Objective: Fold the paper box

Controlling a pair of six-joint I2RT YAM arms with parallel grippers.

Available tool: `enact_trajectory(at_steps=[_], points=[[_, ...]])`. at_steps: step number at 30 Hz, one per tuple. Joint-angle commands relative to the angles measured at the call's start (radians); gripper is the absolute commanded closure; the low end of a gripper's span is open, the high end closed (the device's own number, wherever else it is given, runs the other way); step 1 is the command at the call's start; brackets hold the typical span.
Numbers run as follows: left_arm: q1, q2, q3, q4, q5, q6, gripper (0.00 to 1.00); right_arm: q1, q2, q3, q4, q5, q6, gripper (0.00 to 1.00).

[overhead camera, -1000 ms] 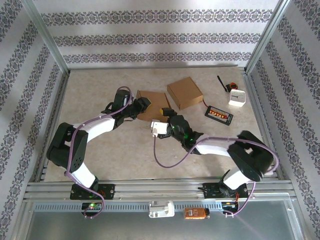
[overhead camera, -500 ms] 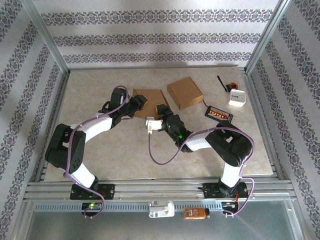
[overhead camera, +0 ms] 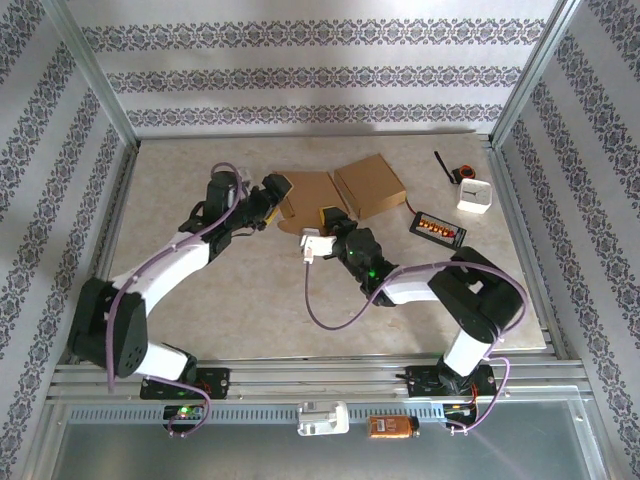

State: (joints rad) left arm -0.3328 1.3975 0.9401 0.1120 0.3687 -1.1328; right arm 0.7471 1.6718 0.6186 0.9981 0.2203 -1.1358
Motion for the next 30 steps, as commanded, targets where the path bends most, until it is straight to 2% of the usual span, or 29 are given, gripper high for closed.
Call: enact_trajectory(at_steps=[1,4,6,10,13,18,23,25,30], points=[[0.021,-0.131,0.045,-0.144,-0.188,0.222,0.11,-0.022,-0.138,-0.015,-0.169,-0.046,0.101,0.59],[0.026,-0.241,0.038,-0.194,-0.333,0.418,0.09,-0.063,-0.305,0.064,-0.608,-0.203,0.200,0.59],[0.027,-0.314,0.021,-0.214,-0.409,0.535,0.07,-0.120,-0.374,0.174,-0.950,-0.380,0.293,0.61],[0.029,-0.421,-0.029,-0.240,-0.485,0.668,0.04,-0.137,-0.373,0.421,-1.455,-0.473,0.299,0.62],[0.029,-0.478,-0.091,-0.226,-0.435,0.736,0.02,-0.136,-0.305,0.614,-1.800,-0.505,0.263,0.59],[0.030,-0.533,-0.178,-0.198,-0.247,0.810,0.00,-0.113,-0.114,0.952,-2.238,-0.495,0.267,0.61],[0.030,-0.549,-0.199,-0.212,-0.240,0.802,0.00,-0.070,0.064,1.143,-2.377,-0.496,0.268,0.58],[0.031,-0.550,-0.221,-0.191,-0.256,0.745,0.00,-0.061,0.130,1.188,-2.376,-0.512,0.263,0.58],[0.032,-0.547,-0.309,-0.079,-0.215,0.622,0.00,-0.047,0.274,1.271,-2.306,-0.488,0.276,0.56]])
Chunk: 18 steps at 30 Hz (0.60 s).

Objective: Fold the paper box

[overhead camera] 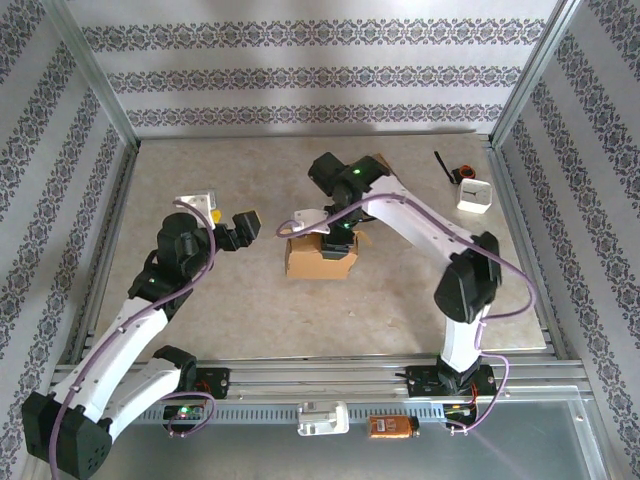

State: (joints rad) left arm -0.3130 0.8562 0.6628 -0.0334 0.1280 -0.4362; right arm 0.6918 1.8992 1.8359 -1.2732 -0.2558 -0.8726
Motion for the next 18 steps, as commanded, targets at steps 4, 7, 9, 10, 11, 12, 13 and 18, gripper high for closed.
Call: enact_trajectory(at_steps=[4,7,9,10,11,12,13,18], points=[[0.014,-0.008,-0.068,0.089,0.019,-0.111,0.00,0.010,0.124,0.108,-0.035,-0.029,0.011,0.53],[0.012,0.000,-0.080,0.098,0.052,-0.109,0.00,0.009,0.139,0.116,-0.020,-0.033,0.013,0.46],[0.013,0.008,-0.079,0.096,0.081,-0.085,0.00,0.009,0.134,0.107,-0.005,-0.041,0.011,0.43],[0.013,0.013,-0.076,0.090,0.092,-0.070,0.00,0.011,0.131,0.097,0.005,-0.044,0.011,0.42],[0.014,0.018,-0.072,0.085,0.111,-0.049,0.00,0.012,0.126,0.093,0.009,-0.051,0.011,0.41],[0.013,0.025,-0.067,0.079,0.136,-0.014,0.00,0.010,0.120,0.087,0.015,-0.052,0.015,0.39],[0.013,0.031,-0.060,0.067,0.158,0.013,0.00,0.011,0.114,0.077,0.025,-0.049,0.019,0.37],[0.012,0.056,-0.004,-0.035,0.328,0.218,0.00,0.000,0.076,0.043,0.043,-0.039,0.021,0.31]])
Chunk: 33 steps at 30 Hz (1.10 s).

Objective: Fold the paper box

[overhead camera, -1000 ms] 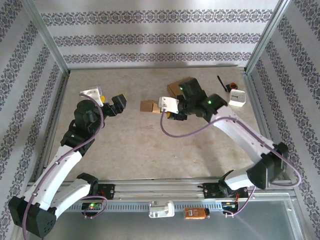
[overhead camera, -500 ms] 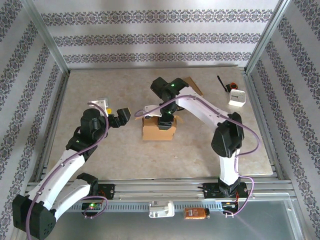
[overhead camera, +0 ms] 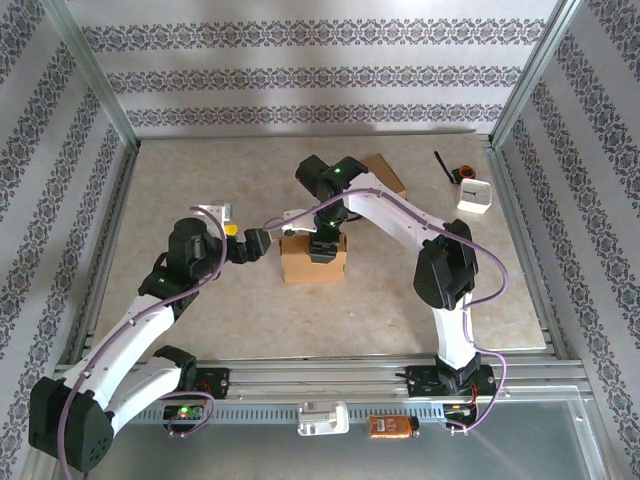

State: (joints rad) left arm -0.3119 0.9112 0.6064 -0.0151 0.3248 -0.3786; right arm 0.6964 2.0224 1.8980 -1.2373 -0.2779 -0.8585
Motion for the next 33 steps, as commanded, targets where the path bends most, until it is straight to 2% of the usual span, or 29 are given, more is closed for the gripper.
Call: enact_trajectory(at_steps=[1,6,11,19,21,26,30,33], points=[[0.012,0.000,0.066,-0.082,0.150,0.197,0.00,-0.008,-0.052,-0.022,0.008,-0.028,0.007,0.30],[0.010,0.013,0.134,-0.213,0.234,0.388,0.01,-0.021,-0.071,-0.034,0.011,-0.084,0.008,0.30],[-0.003,0.070,0.200,-0.286,0.298,0.457,0.01,-0.032,-0.074,-0.039,0.006,-0.099,0.009,0.33],[-0.075,0.097,0.163,-0.202,0.090,0.544,0.12,-0.046,-0.090,-0.061,0.001,-0.134,0.005,0.36],[-0.076,0.116,0.168,-0.190,0.092,0.560,0.15,-0.049,-0.094,-0.068,0.004,-0.135,0.005,0.36],[-0.082,0.211,0.206,-0.200,0.168,0.550,0.28,-0.056,-0.100,-0.079,0.010,-0.140,0.007,0.36],[-0.088,0.222,0.194,-0.153,0.149,0.515,0.57,-0.058,-0.104,-0.089,0.015,-0.145,0.009,0.36],[-0.090,0.207,0.182,-0.125,0.147,0.495,0.65,-0.060,-0.106,-0.095,0.018,-0.145,0.012,0.36]])
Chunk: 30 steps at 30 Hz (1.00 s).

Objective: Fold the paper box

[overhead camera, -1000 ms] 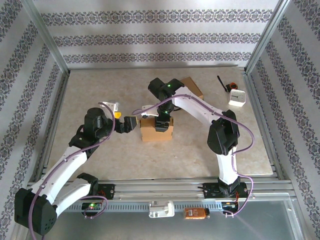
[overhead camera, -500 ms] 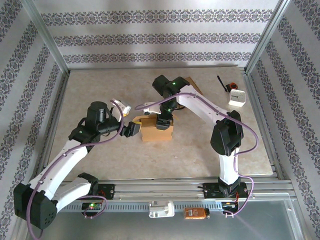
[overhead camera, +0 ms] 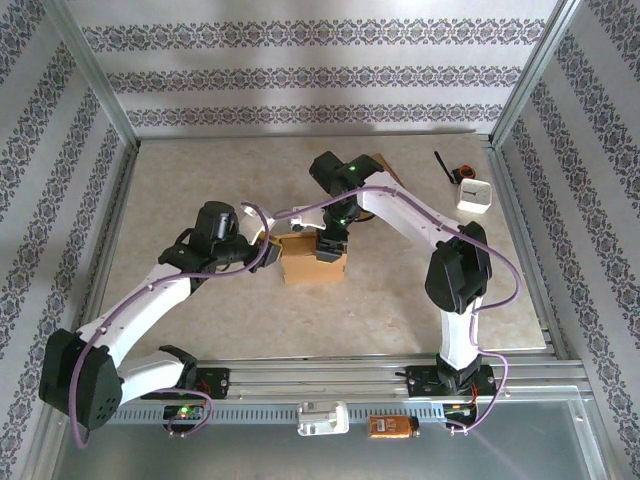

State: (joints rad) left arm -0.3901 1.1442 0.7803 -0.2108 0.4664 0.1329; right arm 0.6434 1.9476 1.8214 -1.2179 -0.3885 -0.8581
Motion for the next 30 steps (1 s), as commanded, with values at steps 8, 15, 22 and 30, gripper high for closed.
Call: enact_trajectory(at_steps=[8,15,22,30], points=[[-0.010,-0.035,0.019,0.048,0.002,-0.016,0.54,-0.007,-0.033,-0.017,0.000,-0.045,0.014,0.36],[-0.011,-0.015,0.041,0.053,0.033,-0.042,0.88,-0.008,-0.050,-0.022,0.020,-0.043,0.037,0.35],[-0.013,-0.024,0.048,0.042,0.065,-0.039,0.89,-0.021,-0.145,-0.058,0.172,-0.076,0.227,0.28],[-0.019,-0.023,0.039,0.057,0.056,-0.038,0.89,-0.054,-0.329,-0.225,0.448,0.000,0.729,0.24]])
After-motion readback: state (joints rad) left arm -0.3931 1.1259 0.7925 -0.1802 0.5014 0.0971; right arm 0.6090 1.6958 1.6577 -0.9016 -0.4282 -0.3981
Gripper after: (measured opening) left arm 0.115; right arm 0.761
